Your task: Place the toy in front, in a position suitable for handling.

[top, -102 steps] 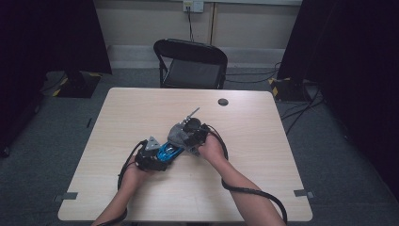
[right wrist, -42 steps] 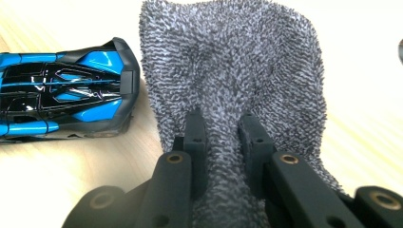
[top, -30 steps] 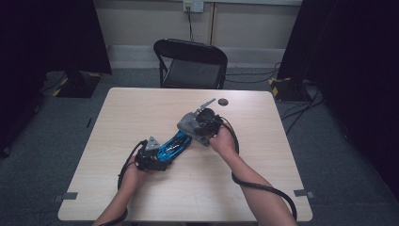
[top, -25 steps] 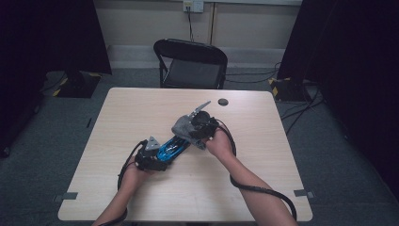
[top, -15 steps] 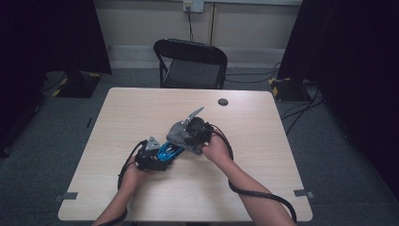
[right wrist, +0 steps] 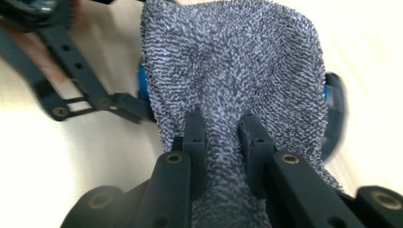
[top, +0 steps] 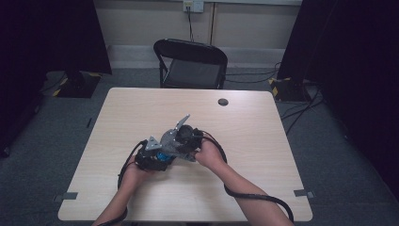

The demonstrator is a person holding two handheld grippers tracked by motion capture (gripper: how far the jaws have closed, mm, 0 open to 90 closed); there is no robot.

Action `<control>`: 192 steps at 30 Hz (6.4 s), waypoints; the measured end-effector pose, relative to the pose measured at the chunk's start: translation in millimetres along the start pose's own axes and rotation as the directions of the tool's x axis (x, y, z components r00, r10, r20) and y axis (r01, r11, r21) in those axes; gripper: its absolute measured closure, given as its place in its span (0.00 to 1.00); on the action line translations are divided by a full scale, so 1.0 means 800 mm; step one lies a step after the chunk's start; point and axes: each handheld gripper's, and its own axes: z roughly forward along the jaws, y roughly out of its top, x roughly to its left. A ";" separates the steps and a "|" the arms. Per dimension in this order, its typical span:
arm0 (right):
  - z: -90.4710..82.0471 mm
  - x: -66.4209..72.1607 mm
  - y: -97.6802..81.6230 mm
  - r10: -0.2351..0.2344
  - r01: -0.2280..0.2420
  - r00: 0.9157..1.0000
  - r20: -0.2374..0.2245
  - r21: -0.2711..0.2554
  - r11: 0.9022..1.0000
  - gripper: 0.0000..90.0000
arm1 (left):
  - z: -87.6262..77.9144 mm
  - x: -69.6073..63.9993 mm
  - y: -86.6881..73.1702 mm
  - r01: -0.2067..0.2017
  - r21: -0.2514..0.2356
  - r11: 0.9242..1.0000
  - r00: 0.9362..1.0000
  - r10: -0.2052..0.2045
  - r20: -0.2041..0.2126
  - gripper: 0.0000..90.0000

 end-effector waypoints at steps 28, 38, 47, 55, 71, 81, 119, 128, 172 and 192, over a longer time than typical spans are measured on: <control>0.029 0.008 0.011 -0.034 0.036 0.998 -0.061 0.037 0.999 0.84 | 0.000 0.000 0.000 0.000 0.000 1.000 1.000 0.000 -0.002 0.27; 0.029 0.000 0.009 -0.023 0.025 0.998 -0.062 0.029 0.999 0.84 | 0.000 0.000 0.000 0.001 0.000 1.000 1.000 -0.001 -0.001 0.27; 0.026 -0.007 0.008 -0.013 0.015 0.999 -0.049 0.038 0.999 0.84 | 0.000 0.000 0.000 0.000 0.000 1.000 1.000 0.000 -0.002 0.27; 0.025 -0.016 0.006 0.005 -0.003 0.999 -0.046 0.045 0.999 0.84 | 0.000 0.000 0.000 0.000 0.000 1.000 1.000 0.000 -0.001 0.27; 0.020 -0.038 -0.001 0.070 -0.069 0.997 -0.032 0.042 0.997 0.84 | 0.000 0.000 0.000 -0.001 0.000 1.000 1.000 0.001 -0.001 0.27; 0.019 -0.050 -0.006 0.105 -0.105 0.994 -0.020 0.033 0.994 0.84 | 0.000 0.000 0.000 -0.003 0.000 1.000 1.000 0.003 -0.002 0.27; 0.013 -0.087 -0.015 0.217 -0.217 0.975 0.037 0.004 0.976 0.84 | 0.000 0.000 0.000 0.000 -0.001 1.000 1.000 0.000 -0.002 0.27; 0.015 -0.094 -0.016 0.249 -0.249 0.967 0.045 -0.005 0.968 0.84 | 0.000 0.000 0.000 0.001 -0.001 1.000 1.000 -0.001 -0.001 0.27; -0.006 -0.140 -0.066 0.364 -0.362 0.924 0.119 -0.042 0.931 0.84 | 0.000 0.000 0.000 0.002 -0.002 1.000 1.000 -0.002 -0.002 0.27; -0.036 -0.095 -0.032 0.231 -0.227 0.972 0.037 -0.086 0.970 0.84 | 0.000 0.000 0.000 -0.002 -0.001 1.000 1.000 0.002 -0.002 0.27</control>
